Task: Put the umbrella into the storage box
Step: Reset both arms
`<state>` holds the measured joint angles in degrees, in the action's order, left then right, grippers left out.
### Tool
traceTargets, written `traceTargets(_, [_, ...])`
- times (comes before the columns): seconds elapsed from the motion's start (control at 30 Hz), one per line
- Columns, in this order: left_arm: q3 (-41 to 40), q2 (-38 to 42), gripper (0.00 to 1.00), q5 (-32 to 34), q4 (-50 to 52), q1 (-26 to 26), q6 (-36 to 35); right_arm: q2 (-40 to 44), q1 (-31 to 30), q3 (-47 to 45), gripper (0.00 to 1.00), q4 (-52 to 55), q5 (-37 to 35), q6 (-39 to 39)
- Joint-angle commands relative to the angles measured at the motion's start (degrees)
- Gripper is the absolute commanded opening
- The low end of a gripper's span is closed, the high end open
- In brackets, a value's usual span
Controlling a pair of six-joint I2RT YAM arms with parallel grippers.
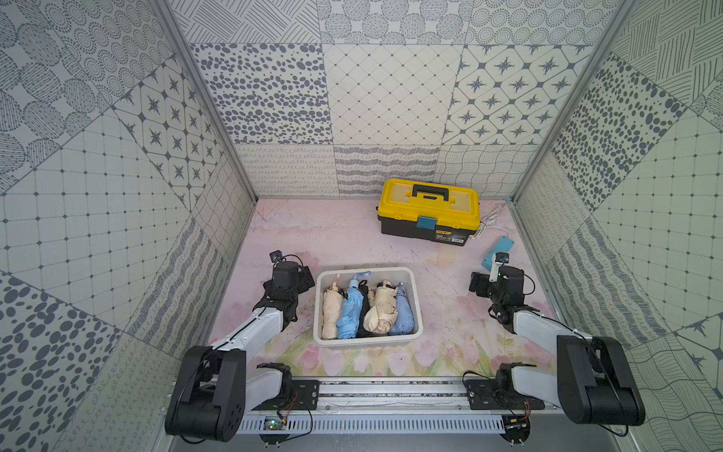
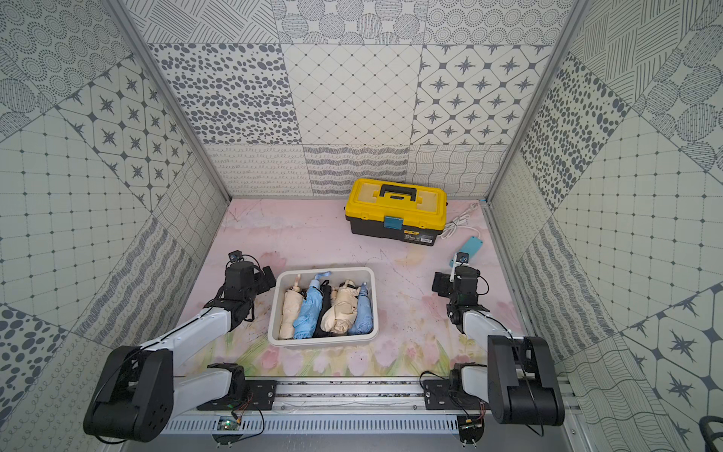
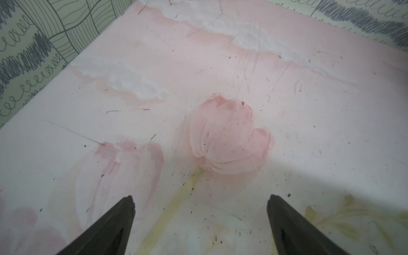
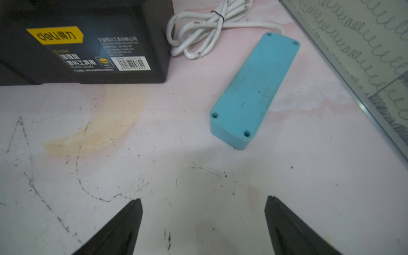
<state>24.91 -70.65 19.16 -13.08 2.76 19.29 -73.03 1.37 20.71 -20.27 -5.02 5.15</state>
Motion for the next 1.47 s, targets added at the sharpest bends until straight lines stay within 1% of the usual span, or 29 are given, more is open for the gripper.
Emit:
traceTargets(0.0, [-2.48,-2.51,0.99,-5.16,-13.84,-1.10,-5.14,-1.77,1.35,2.57,0.92,-10.11,2.80,-2.47])
traceTargets(0.07, [-3.50,-2.91,0.99,-6.42,-17.52,-1.10,-6.24,-3.10,1.96,2.64,0.92,-12.67,4.95,-1.68])
traceTargets(0.17, [-2.84,-5.08,0.99,-8.32,-20.32,-1.09,-7.58,-5.55,2.06,3.87,0.89,-14.12,9.71,0.19])
traceTargets(0.23, [-3.23,-6.62,0.99,-9.63,-24.02,-1.14,-7.55,-6.81,1.82,3.66,0.89,-16.86,11.46,1.73])
traceTargets(0.3, [-1.77,-7.59,0.99,-10.09,-22.48,-1.11,-8.24,-7.44,1.15,4.16,0.88,-17.13,11.73,0.06])
traceTargets(0.4, [-2.06,-8.40,0.99,-10.15,-24.80,-1.12,-10.35,-10.26,0.91,1.73,0.89,-25.15,11.18,-0.79])
traceTargets(0.5, [-3.30,-9.98,0.99,-9.66,-30.07,-1.10,-12.14,-15.90,0.38,-0.27,0.89,-33.81,12.60,-1.92])
traceTargets(0.53, [-3.86,-11.59,0.99,-9.64,-33.09,-1.10,-12.82,-17.55,0.03,-0.41,0.89,-36.87,12.51,-1.72])
traceTargets(0.6, [-4.89,-15.47,0.99,-10.29,-38.91,-1.04,-13.31,-15.72,-0.05,0.91,0.90,-30.80,13.49,-2.95])
traceTargets(0.67, [-5.89,-20.52,0.99,-11.21,-46.25,-1.03,-14.57,-16.50,-0.14,1.90,0.92,-30.38,13.49,-2.95])
traceTargets(0.7, [-4.94,-20.21,0.99,-11.77,-43.97,-1.08,-14.58,-16.29,-0.35,2.24,0.93,-29.18,13.17,-3.32])
traceTargets(0.73, [-3.98,-18.49,0.99,-12.52,-38.52,-1.07,-13.53,-15.92,-0.60,2.77,0.93,-27.56,12.64,-3.54])
traceTargets(0.77, [-4.40,-19.96,0.99,-12.26,-42.07,-1.02,-14.47,-16.17,-1.03,2.84,0.94,-27.85,11.65,-3.67])
traceTargets(0.8, [-4.88,-20.26,0.99,-11.86,-44.21,-1.09,-14.58,-16.10,-1.42,3.03,0.98,-27.42,10.54,-3.80])
traceTargets(0.83, [-4.21,-19.03,0.99,-11.62,-40.36,-1.13,-13.31,-16.00,-1.63,3.03,0.99,-27.14,10.08,-3.95])
traceTargets(0.87, [-4.03,-19.29,0.99,-10.96,-39.87,-1.07,-13.27,-16.03,-1.82,2.93,0.99,-27.52,9.77,-4.01])
traceTargets(0.9, [-4.44,-20.32,0.99,-10.71,-43.07,-1.03,-14.23,-15.92,-2.36,2.77,0.99,-27.61,8.90,-4.43])
traceTargets(0.97, [-4.07,-19.05,0.99,-10.81,-39.92,-1.07,-13.00,-16.02,-2.42,2.89,0.99,-27.30,9.11,-4.45])
traceTargets(1.03, [-4.51,-19.98,0.99,-10.52,-42.55,-1.07,-13.97,-15.91,-2.73,2.76,0.98,-27.54,8.20,-4.67])
traceTargets(1.07, [-4.08,-19.30,0.99,-10.59,-40.51,-1.05,-13.24,-15.91,-3.06,2.76,0.99,-27.63,7.53,-4.79])
traceTargets(1.13, [-3.89,-20.03,0.99,-10.54,-41.41,-1.02,-14.06,-16.01,-2.91,3.02,0.99,-27.18,8.06,-4.70])
traceTargets(1.2, [-3.45,-19.51,0.99,-10.71,-39.42,-1.07,-13.44,-16.09,-2.51,3.50,0.99,-26.51,8.77,-4.51])
traceTargets(1.43, [-3.24,-19.76,0.99,-10.63,-39.59,-0.96,-13.92,-16.00,-2.67,3.01,0.99,-27.19,8.40,-4.53])
